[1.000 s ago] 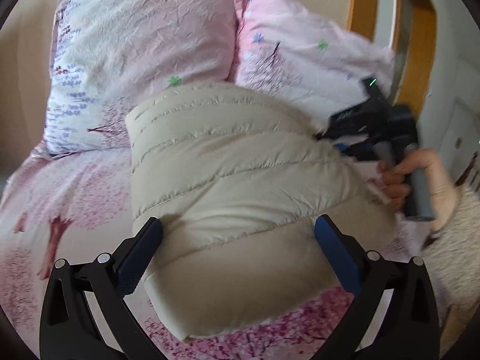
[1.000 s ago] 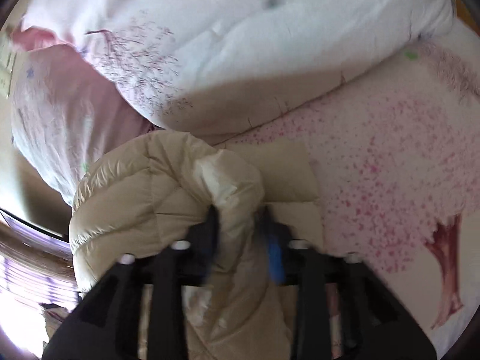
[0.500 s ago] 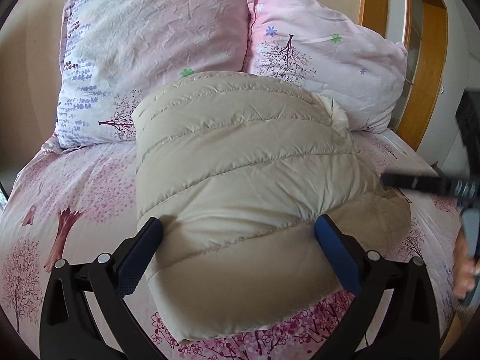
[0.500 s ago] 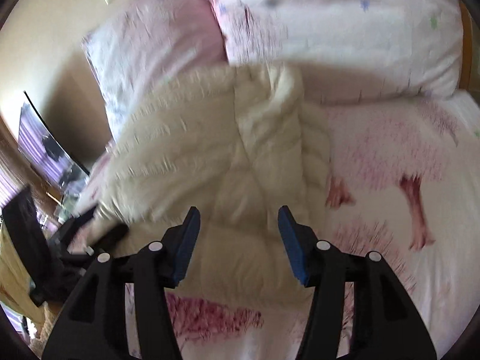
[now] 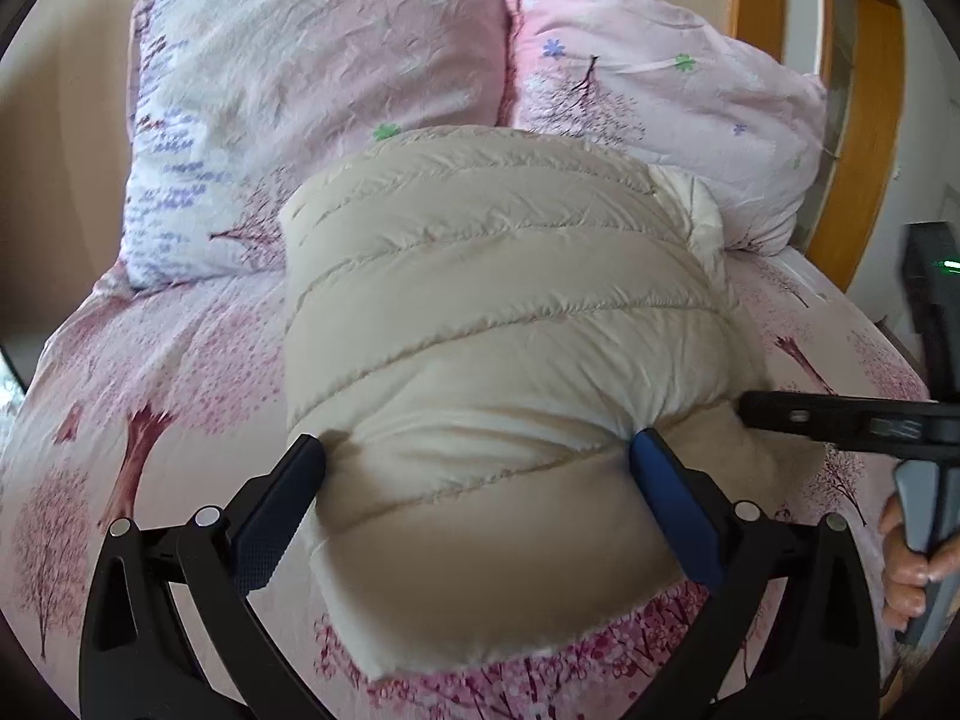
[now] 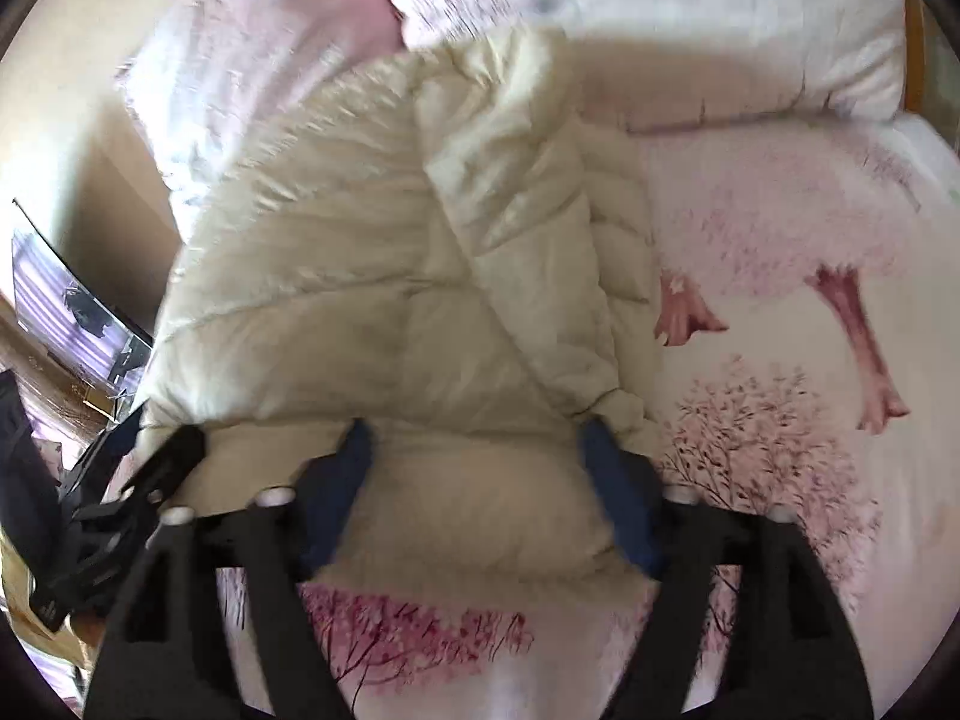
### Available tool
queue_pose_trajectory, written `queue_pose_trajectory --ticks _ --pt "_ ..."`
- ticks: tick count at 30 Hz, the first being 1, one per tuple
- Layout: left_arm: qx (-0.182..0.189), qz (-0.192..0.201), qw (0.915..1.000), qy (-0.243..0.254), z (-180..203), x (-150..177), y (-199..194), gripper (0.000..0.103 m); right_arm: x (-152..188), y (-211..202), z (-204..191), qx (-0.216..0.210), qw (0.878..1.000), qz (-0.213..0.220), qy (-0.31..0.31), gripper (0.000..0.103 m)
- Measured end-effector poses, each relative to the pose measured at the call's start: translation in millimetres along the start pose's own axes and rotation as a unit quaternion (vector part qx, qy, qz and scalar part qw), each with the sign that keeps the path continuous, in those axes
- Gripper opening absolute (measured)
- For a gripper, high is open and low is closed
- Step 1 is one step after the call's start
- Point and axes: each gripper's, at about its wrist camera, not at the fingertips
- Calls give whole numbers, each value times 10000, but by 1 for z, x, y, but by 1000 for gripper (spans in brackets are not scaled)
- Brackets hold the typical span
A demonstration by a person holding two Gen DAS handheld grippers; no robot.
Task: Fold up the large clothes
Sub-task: 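Open both grippers and withdraw them from the folded coat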
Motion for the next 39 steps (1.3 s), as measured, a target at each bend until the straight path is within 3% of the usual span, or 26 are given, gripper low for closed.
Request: queue_pose_trajectory --ticks 2,6,12,27,33,39 --pt "-111 -16 9999 -89 1 2 -9 102 6 -21 -11 544 9971 426 -324 100" --pt "-309 -78 9994 -101 7 10 -26 102 18 -54 -24 1052 9876 966 -652 101" --pt "-677 -140 9976 68 22 22 -49 102 29 -65 -21 666 9950 668 -331 101" --pt "-681 -238 9973 -122 33 44 -75 102 57 -78 -34 689 9945 462 -641 101" --pt "-938 -422 9947 -35 36 46 -82 102 64 -76 -37 737 9938 361 -754 101" --pt "-929 -716 9929 -187 29 50 -80 102 69 -70 -40 818 9926 245 -866 101"
Point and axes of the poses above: each gripper's, at about its wrist camera, not at the fingertips, and y roughly the way its jaws point, z to its right, x to its underside, and after that the axes turned 4 degrees about z, right-handed
